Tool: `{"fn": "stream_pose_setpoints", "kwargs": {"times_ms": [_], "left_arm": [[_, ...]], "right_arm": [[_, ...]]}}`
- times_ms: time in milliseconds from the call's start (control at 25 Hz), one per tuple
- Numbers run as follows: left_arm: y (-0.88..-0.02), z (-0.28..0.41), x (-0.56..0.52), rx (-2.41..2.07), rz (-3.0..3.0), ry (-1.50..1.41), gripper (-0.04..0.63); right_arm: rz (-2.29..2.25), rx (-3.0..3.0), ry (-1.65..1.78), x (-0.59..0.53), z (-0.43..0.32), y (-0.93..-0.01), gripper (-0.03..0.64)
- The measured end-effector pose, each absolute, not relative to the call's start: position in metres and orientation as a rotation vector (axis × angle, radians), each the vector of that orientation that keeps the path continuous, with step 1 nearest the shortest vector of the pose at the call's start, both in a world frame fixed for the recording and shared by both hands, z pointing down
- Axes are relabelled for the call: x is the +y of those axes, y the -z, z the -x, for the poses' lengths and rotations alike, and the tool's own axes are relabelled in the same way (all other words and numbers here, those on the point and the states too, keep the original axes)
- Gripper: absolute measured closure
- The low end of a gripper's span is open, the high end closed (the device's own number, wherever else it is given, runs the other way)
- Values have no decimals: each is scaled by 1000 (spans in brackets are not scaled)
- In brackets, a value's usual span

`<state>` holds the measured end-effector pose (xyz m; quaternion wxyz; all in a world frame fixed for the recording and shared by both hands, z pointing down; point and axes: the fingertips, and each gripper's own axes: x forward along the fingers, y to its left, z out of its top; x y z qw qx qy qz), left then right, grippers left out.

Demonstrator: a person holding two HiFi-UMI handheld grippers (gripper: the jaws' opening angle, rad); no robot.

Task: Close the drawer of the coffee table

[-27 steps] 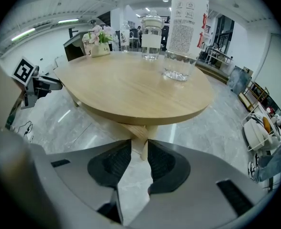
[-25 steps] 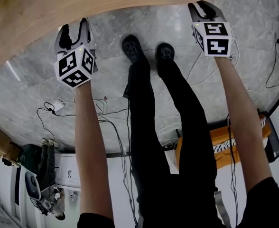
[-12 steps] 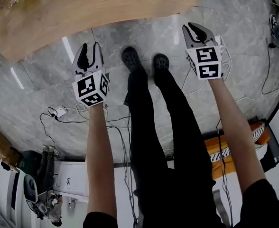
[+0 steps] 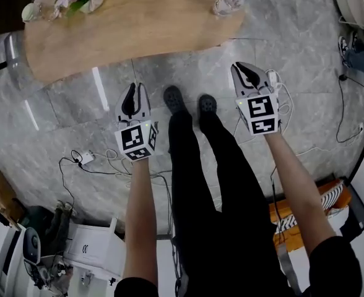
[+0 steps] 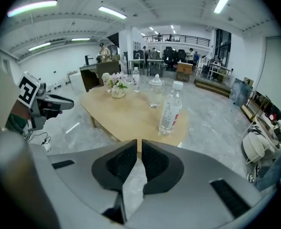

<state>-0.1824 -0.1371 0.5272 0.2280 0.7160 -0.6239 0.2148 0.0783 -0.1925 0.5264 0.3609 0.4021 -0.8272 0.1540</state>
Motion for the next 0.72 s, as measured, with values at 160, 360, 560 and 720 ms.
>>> {"fn": "stream_pose_setpoints", "kwargs": {"times_ms": [160, 360, 560, 720], "left_arm": [[-481, 166, -127, -1740, -1981, -559, 540], [-419, 152, -111, -1793, -1954, -476, 565], [-342, 139, -97, -1852, -1963, -378, 580], [-279, 127, -87, -1868, -2014, -348, 581]], "right_arm": [[-1065, -2209, -378, -186, -82, -469, 590], [-1071, -2300, -343, -174, -79, -396, 601], [-1065, -2423, -309, -158, -75, -312, 603], [-1042, -2518, -271, -146, -70, -251, 603]]}}
